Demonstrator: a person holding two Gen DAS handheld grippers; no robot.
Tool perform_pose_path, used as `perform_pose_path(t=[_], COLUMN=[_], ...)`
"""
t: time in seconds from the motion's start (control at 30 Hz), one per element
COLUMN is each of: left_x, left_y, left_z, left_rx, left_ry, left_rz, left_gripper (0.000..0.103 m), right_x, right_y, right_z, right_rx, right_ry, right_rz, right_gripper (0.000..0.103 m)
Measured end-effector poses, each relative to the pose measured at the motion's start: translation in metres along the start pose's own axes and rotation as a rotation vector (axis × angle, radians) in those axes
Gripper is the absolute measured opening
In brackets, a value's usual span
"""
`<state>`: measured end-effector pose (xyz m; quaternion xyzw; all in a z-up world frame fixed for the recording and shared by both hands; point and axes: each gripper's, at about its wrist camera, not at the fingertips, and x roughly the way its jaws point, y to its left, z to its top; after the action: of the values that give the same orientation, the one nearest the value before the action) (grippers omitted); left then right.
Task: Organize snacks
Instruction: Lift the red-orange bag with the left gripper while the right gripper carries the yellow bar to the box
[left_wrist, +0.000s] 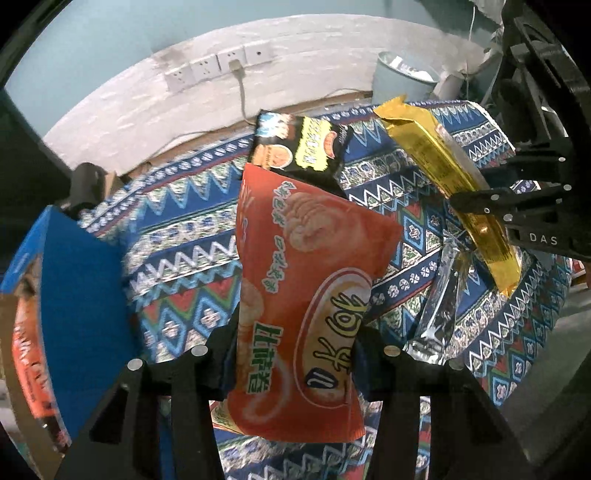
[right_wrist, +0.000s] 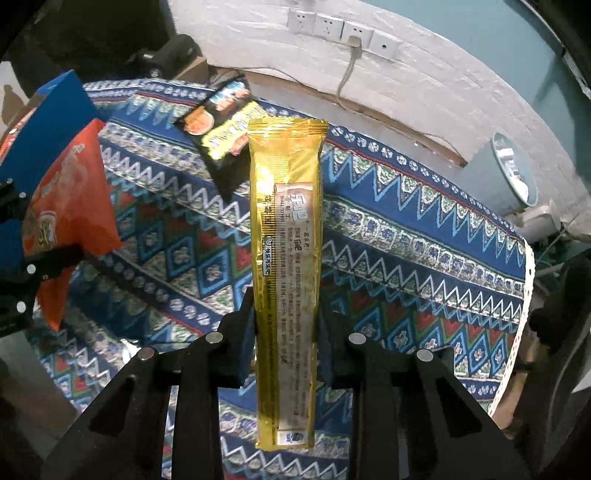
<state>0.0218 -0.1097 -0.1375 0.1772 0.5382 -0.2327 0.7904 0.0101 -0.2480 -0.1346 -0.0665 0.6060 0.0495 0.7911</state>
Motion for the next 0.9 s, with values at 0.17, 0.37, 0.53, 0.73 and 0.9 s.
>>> perform_pose_path(t=[0.17,0.37,0.53,0.73,0.9], left_x=[-0.014,-0.04,-0.062,-0.083,-0.096], left_y=[-0.001,0.003,0.01,0.022,0.035], left_z=[0.001,-0.005,-0.015,-0.023,-0.03], left_rx=[-0.015,-0.029,-0.032,-0.053,-0.075], left_ry=[-0.023,-0.066,-0.094,-0.127,-0.154], left_rz=[0.033,0.071,0.097,0.122,0.138], left_gripper=[0.05,0.05,0.05,0.05,0.05], right_x=[-0.016,-0.034,-0.049,-0.067,-0.074], right_y=[0.008,0.02,0.032,0.052,0.073], right_z=[-0.002,0.0,0.001,0.009,0.021], right_rx=[0.004,-0.005,-0.01,-0.025,-0.05], right_ry=[-0.023,-0.054,-0.077,-0.108,-0.12], right_rz=[0.02,0.04,0.061,0.089,0.11], right_gripper=[0.027,0.027,0.027,0.027,0.027])
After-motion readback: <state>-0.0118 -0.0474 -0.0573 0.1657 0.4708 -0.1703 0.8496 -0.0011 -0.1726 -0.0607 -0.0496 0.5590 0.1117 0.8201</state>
